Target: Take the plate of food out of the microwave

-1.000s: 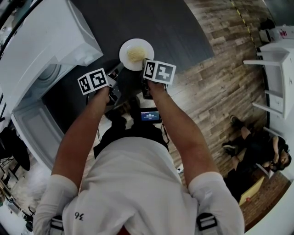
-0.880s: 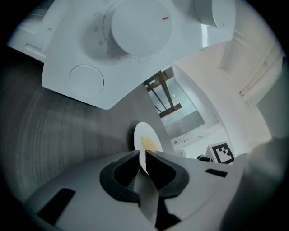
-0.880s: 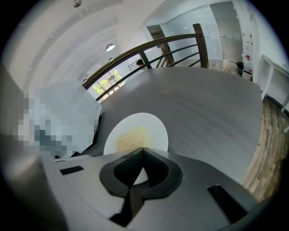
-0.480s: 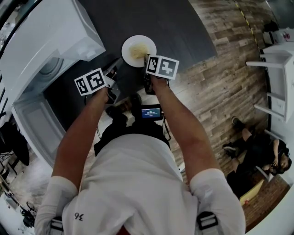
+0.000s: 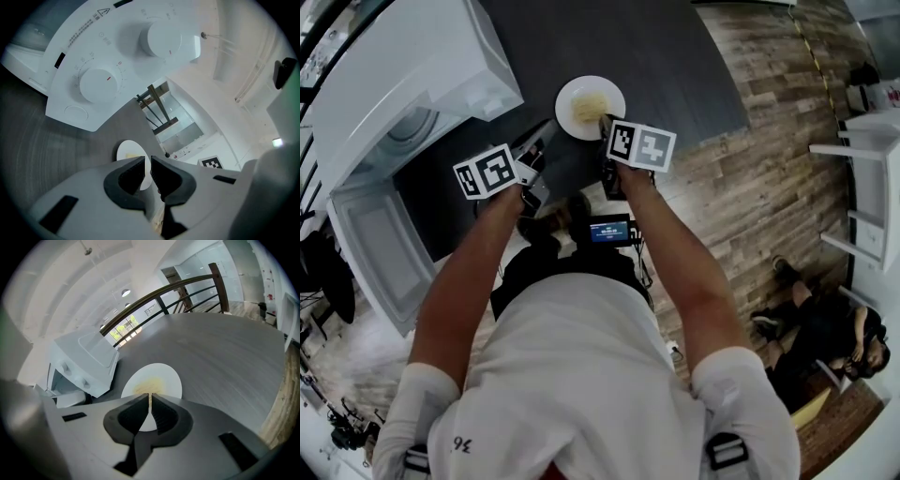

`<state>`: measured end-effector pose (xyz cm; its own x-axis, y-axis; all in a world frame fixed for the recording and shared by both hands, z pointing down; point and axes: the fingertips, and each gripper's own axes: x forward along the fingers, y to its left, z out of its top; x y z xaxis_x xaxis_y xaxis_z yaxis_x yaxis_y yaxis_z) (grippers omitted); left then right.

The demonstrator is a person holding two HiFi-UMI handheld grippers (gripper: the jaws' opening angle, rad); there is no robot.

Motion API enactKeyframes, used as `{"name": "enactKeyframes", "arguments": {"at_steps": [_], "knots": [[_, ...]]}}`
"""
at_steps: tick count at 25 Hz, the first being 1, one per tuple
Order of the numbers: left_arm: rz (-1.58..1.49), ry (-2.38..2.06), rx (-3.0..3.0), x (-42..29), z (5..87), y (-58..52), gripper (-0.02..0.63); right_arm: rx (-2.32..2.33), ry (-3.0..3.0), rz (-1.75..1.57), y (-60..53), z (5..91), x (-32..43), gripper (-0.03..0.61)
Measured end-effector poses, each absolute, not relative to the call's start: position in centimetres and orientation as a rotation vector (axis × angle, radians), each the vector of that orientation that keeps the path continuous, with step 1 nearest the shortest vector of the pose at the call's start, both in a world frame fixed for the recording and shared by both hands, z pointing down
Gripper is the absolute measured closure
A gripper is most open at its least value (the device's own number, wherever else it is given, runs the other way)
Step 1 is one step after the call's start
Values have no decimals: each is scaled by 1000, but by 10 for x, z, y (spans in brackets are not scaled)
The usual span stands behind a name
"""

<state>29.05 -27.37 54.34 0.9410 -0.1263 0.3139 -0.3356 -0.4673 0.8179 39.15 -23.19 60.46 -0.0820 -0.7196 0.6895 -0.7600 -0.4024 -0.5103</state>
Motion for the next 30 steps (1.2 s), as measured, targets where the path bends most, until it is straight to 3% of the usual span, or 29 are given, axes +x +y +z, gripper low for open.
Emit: {"name": "enactKeyframes", "arguments": {"at_steps": [30], "knots": [[50, -179, 2225, 165, 420, -203, 589, 2263, -1947, 1339, -174, 468, 299, 578]]}}
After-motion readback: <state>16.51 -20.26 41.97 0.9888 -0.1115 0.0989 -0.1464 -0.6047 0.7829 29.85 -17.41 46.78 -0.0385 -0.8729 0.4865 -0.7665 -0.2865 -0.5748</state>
